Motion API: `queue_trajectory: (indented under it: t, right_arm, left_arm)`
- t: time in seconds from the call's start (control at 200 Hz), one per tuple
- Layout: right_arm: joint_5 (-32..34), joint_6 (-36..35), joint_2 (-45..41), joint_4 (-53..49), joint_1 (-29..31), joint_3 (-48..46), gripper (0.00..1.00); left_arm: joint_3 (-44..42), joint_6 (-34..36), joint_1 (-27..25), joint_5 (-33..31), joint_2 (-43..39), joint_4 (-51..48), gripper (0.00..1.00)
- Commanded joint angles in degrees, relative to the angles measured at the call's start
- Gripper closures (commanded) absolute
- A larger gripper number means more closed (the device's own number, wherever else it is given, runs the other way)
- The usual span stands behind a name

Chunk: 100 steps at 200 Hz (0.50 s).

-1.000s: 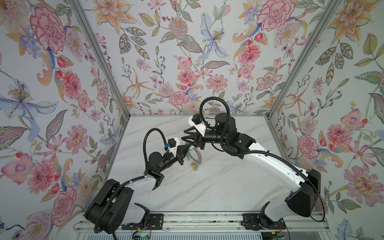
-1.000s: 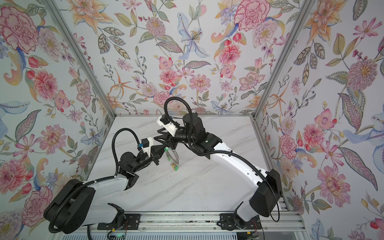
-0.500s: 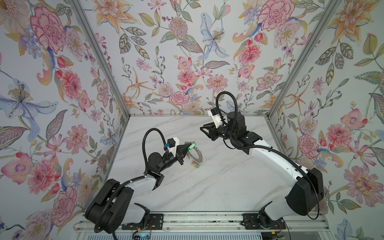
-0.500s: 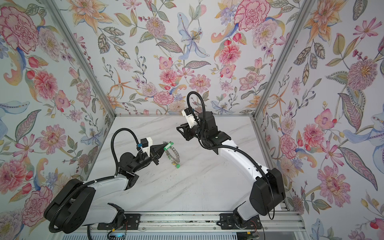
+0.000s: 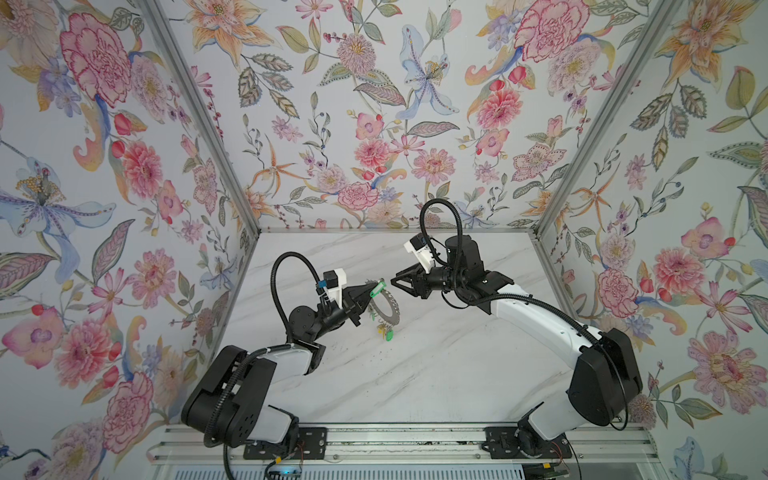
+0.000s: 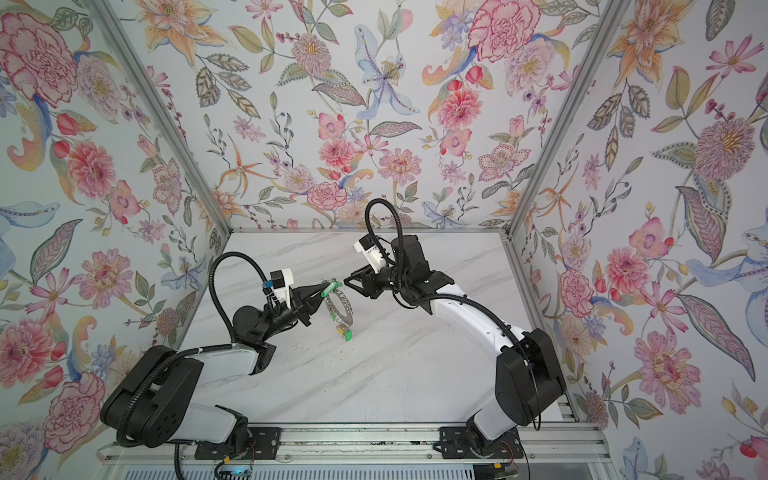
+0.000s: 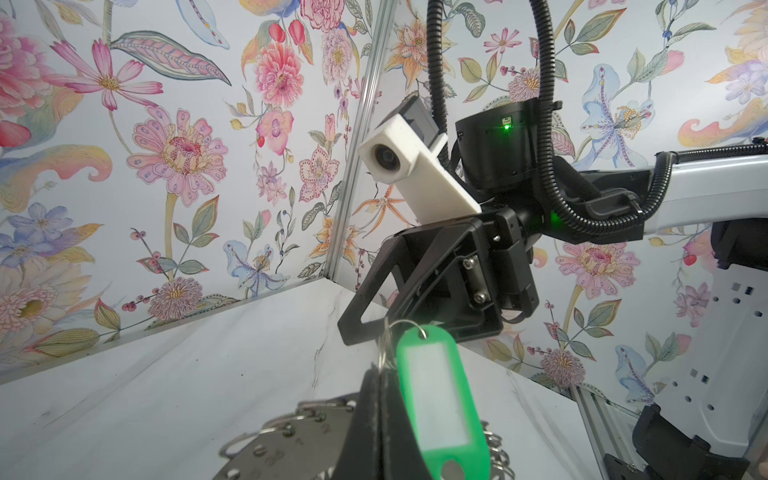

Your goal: Remove the keys from the keyring

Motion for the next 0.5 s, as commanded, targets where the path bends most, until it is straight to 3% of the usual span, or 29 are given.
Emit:
queue_trajectory:
  t: [0.0, 0.32, 0.495]
  right_arm:
    - [-3.7, 1.1, -1.2, 4.3, 0.9, -0.8, 0.62]
    - [-6.3, -0.6, 0.1, 2.1, 2.0, 1.0, 0.63]
    - [-6.4, -0.7, 1.0, 2.5, 1.9, 1.1, 0.73]
  left_arm:
    - [1.3, -2.6, 0.4, 1.6, 0.0, 9.3, 1.0]
    - [1.9, -0.4, 0.3, 1.1, -0.8, 6.0, 1.0]
    - [2.0, -1.4, 0.4, 1.5, -0.7, 7.1, 1.0]
